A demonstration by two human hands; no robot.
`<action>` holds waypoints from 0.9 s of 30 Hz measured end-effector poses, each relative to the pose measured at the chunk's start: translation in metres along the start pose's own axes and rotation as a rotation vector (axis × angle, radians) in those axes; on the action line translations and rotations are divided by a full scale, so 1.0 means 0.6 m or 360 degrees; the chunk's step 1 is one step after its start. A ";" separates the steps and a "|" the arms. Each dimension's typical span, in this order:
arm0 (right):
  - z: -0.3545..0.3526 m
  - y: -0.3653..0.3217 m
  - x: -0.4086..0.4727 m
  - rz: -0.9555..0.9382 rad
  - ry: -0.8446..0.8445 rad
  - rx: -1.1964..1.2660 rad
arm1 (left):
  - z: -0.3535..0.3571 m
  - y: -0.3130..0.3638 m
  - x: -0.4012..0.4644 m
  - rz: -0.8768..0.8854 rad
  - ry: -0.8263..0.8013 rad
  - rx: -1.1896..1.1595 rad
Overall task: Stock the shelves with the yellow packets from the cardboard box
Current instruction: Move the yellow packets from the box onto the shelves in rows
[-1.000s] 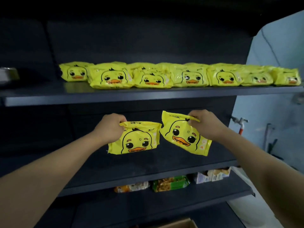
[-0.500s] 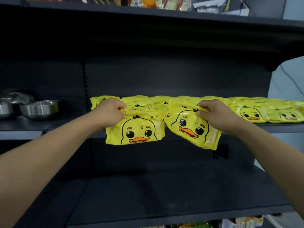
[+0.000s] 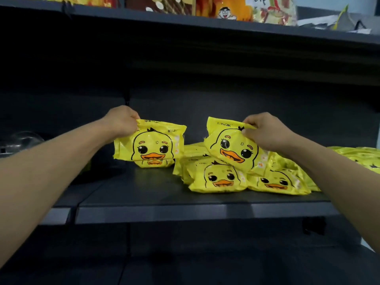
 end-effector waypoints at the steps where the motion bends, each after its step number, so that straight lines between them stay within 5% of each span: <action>1: 0.013 -0.008 0.018 -0.0005 0.0022 -0.0013 | 0.003 -0.015 0.028 -0.0019 0.0026 0.0003; 19: 0.162 -0.021 0.201 0.0086 0.0114 -0.0127 | 0.245 -0.163 0.271 -0.0077 -0.0248 0.0140; 27: 0.203 -0.044 0.230 0.0095 0.0055 -0.0109 | 0.224 -0.176 0.292 0.0042 -0.0194 0.0258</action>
Point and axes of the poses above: each hand's wrist, its own x-axis towards the middle knuckle, its own z-axis out of the palm, y = z × x, the point moved 3 cm from there along x, towards the middle knuckle, and after that the axes turned 6 degrees about x, right-handed, at the moved point
